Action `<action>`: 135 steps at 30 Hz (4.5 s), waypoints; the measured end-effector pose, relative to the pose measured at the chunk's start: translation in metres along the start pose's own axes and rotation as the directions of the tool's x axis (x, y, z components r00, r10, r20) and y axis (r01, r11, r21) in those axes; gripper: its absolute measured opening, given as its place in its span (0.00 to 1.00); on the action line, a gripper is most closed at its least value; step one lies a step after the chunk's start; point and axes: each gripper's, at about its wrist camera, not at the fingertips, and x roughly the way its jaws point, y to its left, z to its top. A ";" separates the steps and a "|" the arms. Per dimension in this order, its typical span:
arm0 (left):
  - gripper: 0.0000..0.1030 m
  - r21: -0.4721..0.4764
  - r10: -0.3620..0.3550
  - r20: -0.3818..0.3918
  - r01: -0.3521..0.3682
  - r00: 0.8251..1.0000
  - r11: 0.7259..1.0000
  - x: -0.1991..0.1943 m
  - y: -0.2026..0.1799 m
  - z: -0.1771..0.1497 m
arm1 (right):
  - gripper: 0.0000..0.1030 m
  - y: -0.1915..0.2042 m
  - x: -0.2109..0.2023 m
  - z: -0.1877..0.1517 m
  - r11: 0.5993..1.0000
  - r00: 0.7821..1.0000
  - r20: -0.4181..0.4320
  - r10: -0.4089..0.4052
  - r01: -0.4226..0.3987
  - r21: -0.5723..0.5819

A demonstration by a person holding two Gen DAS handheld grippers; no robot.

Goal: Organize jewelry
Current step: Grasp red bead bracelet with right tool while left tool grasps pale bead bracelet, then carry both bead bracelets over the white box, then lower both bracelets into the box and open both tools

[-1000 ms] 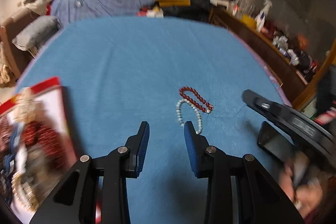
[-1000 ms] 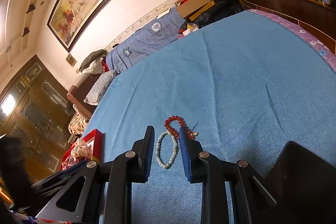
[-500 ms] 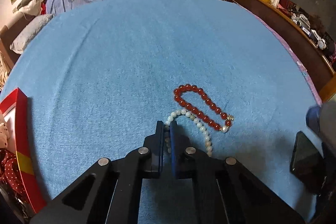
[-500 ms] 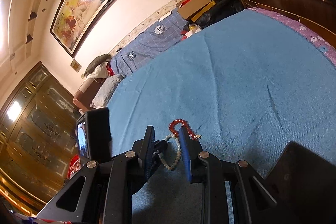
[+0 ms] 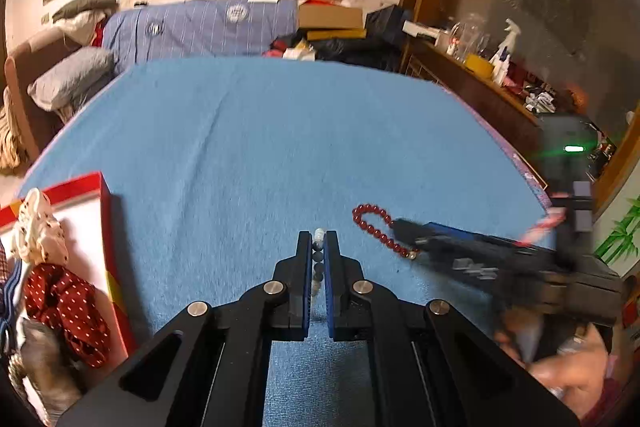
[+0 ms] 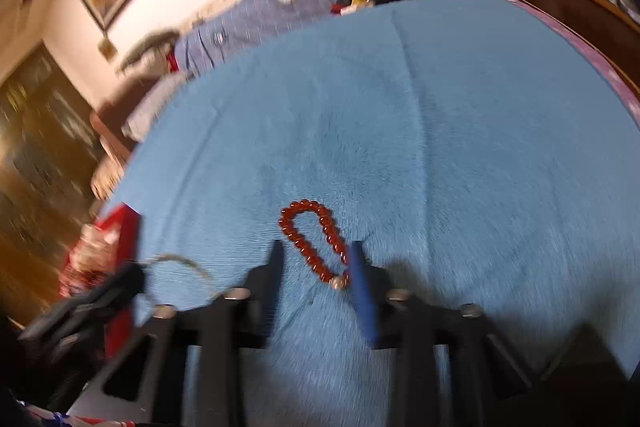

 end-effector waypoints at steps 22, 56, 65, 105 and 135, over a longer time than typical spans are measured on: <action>0.05 -0.021 0.029 0.032 -0.028 0.999 0.999 -0.002 0.008 0.004 | 0.00 0.010 -0.013 -0.003 0.977 0.987 0.074 -0.142 0.152 -0.152; 0.05 0.007 0.041 0.093 -0.042 0.995 0.999 -0.017 0.000 0.006 | 0.06 0.017 -0.093 0.005 0.998 0.964 0.266 -0.029 0.043 -0.044; 0.05 -0.014 0.053 0.161 -0.051 0.985 0.999 -0.063 -0.002 0.010 | 0.07 0.055 -0.128 -0.007 0.991 0.940 0.327 0.096 -0.060 -0.120; 0.05 -0.305 0.374 0.090 -0.332 0.923 0.893 -0.174 0.196 -0.101 | 0.08 0.277 -0.034 -0.120 0.871 0.954 -0.004 0.300 -0.276 -0.407; 0.43 -0.239 0.381 0.152 -0.340 0.912 0.909 -0.201 0.151 -0.124 | 0.61 0.233 -0.113 -0.159 0.897 0.959 0.128 0.251 -0.181 -0.403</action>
